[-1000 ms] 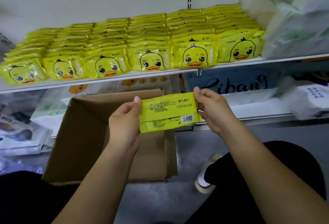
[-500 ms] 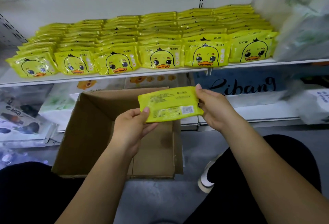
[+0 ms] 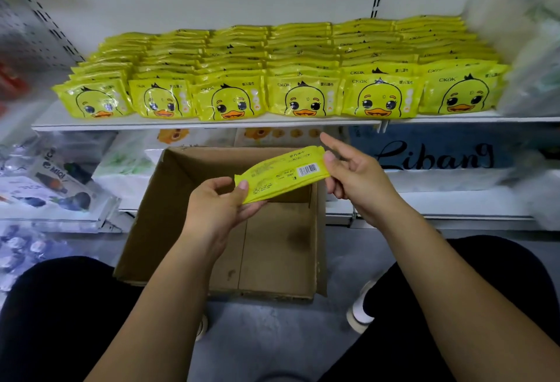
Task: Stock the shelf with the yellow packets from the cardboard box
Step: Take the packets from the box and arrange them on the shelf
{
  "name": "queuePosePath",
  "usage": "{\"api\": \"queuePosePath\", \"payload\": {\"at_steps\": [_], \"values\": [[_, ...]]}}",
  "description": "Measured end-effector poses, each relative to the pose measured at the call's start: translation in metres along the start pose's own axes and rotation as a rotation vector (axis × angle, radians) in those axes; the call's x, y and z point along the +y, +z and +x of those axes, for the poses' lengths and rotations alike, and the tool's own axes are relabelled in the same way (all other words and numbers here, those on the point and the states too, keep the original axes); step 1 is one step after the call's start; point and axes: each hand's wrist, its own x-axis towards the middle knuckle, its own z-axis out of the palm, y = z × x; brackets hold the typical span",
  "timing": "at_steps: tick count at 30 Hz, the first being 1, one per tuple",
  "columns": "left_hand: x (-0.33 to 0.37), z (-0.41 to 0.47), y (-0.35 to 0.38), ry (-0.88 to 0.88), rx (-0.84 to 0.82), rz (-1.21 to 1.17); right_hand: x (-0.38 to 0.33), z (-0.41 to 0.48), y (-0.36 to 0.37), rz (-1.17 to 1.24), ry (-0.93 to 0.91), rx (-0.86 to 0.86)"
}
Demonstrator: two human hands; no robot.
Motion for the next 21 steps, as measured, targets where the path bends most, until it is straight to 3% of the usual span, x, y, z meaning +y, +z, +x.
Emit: {"api": "queuePosePath", "payload": {"at_steps": [2, 5, 7, 13, 17, 19, 21], "values": [[0.0, -0.004, -0.004, 0.016, -0.037, 0.147, -0.002, -0.001, 0.004, -0.005, -0.022, -0.011], [-0.011, -0.008, -0.012, 0.2, -0.159, 0.576, -0.012, 0.003, 0.011, -0.077, -0.01, -0.063], [-0.022, -0.008, -0.011, 0.254, -0.273, 0.654, -0.017, 0.006, 0.018, -0.151, 0.014, -0.113], [-0.051, -0.006, 0.007, 0.213, -0.51, 0.332, -0.021, 0.004, 0.041, -0.149, 0.074, -0.23], [-0.057, -0.007, 0.008, 0.133, -0.444, 0.161, -0.025, 0.004, 0.051, 0.041, 0.135, -0.336], [-0.06, -0.008, 0.008, 0.05, -0.388, 0.04, -0.022, 0.006, 0.056, 0.048, 0.131, -0.278], [-0.058, -0.007, 0.004, -0.043, -0.368, -0.121, -0.014, 0.01, 0.053, -0.073, 0.084, -0.115]]}}
